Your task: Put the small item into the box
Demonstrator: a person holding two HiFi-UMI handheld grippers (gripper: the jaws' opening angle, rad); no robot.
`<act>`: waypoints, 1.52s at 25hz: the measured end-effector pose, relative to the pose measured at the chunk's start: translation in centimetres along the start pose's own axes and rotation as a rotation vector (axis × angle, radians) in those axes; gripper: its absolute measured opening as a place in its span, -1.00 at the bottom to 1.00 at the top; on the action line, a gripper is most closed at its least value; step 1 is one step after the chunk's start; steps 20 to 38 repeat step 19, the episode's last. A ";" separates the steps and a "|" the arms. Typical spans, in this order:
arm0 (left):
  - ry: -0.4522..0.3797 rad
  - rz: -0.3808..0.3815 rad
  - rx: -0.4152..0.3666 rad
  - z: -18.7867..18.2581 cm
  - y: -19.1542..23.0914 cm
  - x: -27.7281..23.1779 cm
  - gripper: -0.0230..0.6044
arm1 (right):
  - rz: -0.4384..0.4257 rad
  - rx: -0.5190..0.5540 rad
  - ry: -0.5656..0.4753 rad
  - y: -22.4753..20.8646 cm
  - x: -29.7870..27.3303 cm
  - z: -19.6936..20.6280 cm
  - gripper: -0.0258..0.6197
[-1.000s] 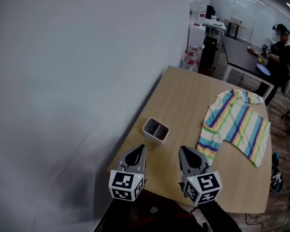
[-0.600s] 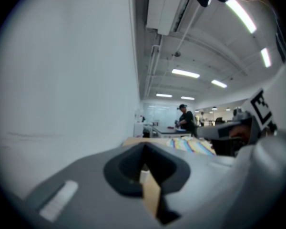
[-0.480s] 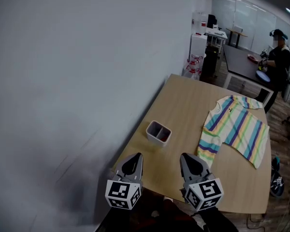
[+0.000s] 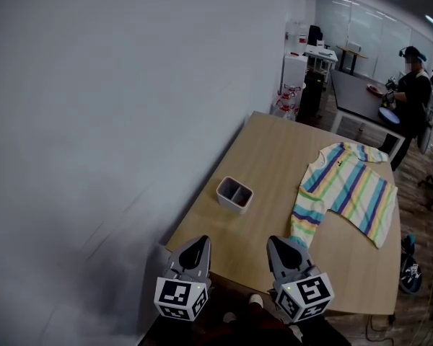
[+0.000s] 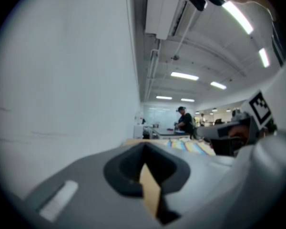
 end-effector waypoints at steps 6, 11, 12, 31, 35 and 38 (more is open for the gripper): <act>0.000 -0.009 -0.009 0.3 -1.0 1.2 -0.92 | -0.006 0.001 -0.002 0.3 1.1 0.6 -0.90; -0.001 -0.026 -0.016 0.4 -1.9 1.8 -0.92 | -0.016 0.000 -0.007 -0.1 2.2 0.7 -0.90; -0.001 -0.029 -0.019 0.4 -2.1 2.0 -0.92 | -0.018 -0.002 -0.008 -0.2 2.4 0.7 -0.90; -0.011 -0.064 -0.035 0.0 -4.8 3.1 -0.92 | -0.051 0.003 -0.017 -1.5 4.8 0.5 -0.90; -0.011 -0.064 -0.035 0.0 -4.8 3.1 -0.92 | -0.051 0.003 -0.017 -1.5 4.8 0.5 -0.90; -0.011 -0.064 -0.035 0.0 -4.8 3.1 -0.92 | -0.051 0.003 -0.017 -1.5 4.8 0.5 -0.90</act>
Point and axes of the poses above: the fingertips, and each gripper's own axes: x backward along the fingers, y to its left, z out of its underside, the point moved 7 cm from there along x, backward along the fingers, and after that the axes turned 6 degrees about -z, right-handed, at the moved point
